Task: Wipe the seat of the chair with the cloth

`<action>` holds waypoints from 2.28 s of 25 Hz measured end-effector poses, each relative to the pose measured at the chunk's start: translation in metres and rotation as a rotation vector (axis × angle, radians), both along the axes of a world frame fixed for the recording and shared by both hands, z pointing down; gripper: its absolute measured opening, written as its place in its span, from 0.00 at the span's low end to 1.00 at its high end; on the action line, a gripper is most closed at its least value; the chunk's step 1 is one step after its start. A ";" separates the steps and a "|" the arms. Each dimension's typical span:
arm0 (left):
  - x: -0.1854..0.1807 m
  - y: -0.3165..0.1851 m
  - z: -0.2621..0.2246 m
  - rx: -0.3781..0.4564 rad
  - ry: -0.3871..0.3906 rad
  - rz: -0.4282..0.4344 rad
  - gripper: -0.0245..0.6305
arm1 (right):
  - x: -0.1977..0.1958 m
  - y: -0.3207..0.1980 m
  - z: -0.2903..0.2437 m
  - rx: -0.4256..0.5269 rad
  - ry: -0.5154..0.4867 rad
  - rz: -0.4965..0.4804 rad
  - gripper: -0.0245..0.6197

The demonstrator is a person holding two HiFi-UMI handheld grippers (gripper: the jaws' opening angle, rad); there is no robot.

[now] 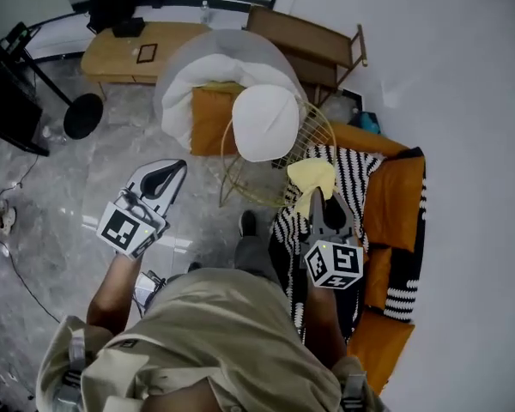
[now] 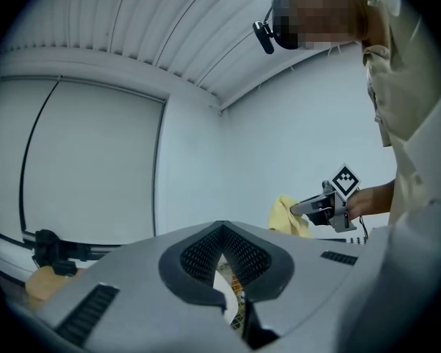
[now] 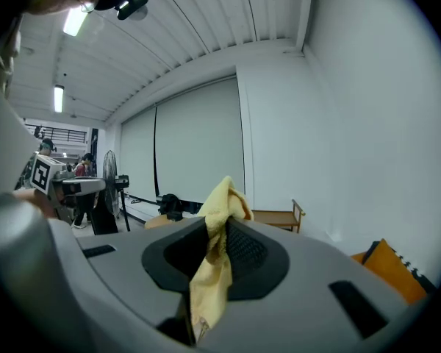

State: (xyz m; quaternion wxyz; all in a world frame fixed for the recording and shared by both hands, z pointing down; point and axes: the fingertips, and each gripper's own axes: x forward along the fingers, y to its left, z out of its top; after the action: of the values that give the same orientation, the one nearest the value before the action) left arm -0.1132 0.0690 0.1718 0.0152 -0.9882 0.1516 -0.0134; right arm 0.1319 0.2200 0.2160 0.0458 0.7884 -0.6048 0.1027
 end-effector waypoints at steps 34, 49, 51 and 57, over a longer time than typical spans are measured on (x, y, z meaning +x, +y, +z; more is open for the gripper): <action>0.068 -0.160 0.178 -0.314 -0.208 -0.526 0.06 | 0.131 -0.437 0.323 -0.374 0.162 -0.372 0.15; 0.084 -0.160 0.224 -0.373 -0.250 -0.467 0.06 | 0.203 -0.426 0.380 -0.454 0.229 -0.241 0.15; 0.089 -0.159 0.226 -0.377 -0.247 -0.451 0.06 | 0.248 -0.407 0.376 -0.476 0.244 -0.154 0.15; 0.098 -0.152 0.231 -0.385 -0.250 -0.429 0.06 | 0.280 -0.385 0.373 -0.491 0.259 -0.092 0.15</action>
State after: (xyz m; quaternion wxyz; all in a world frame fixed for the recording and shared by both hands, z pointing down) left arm -0.0149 -0.0834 0.4027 -0.1568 -0.9092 0.3481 -0.1663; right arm 0.4115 -0.1654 0.5885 0.3169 0.7322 -0.5859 0.1425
